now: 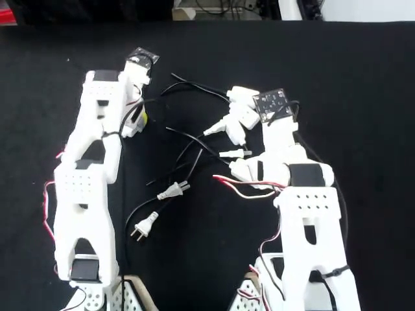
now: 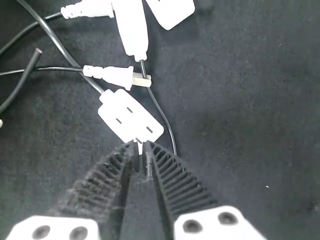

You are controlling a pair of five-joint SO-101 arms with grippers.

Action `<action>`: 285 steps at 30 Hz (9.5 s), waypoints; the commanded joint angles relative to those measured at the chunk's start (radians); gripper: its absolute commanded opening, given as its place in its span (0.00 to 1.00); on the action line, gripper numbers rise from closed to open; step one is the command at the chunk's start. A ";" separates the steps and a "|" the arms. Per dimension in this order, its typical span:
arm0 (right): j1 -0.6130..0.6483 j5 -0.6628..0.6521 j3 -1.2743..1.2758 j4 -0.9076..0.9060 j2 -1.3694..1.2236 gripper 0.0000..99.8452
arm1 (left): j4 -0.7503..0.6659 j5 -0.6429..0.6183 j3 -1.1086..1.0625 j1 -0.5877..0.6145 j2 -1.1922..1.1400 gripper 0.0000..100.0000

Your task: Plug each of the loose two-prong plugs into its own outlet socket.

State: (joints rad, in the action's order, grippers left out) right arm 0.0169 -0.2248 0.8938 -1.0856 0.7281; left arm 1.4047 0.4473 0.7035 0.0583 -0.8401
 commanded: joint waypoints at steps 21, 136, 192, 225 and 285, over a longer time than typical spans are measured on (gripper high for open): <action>0.005 -0.012 0.030 0.066 0.019 0.02 | 0.358 0.066 0.246 0.054 0.064 0.06; 0.718 -0.651 -1.224 -0.351 -1.210 0.12 | 0.117 0.534 -1.550 0.533 1.824 0.10; -0.265 -0.414 -0.236 -0.132 -0.306 0.04 | -0.592 0.506 -1.595 -0.191 1.274 0.33; -0.060 -0.362 0.229 0.330 -0.280 0.04 | -0.419 0.324 -1.325 -0.120 0.922 0.12; 0.555 -0.976 -0.328 -0.126 -0.412 0.24 | -0.273 -0.032 -2.318 0.527 2.671 0.26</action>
State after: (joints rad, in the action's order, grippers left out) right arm 0.5340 -1.1730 0.6636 -1.1976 0.3629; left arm 1.1009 0.4289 -1.6180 0.5831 1.7944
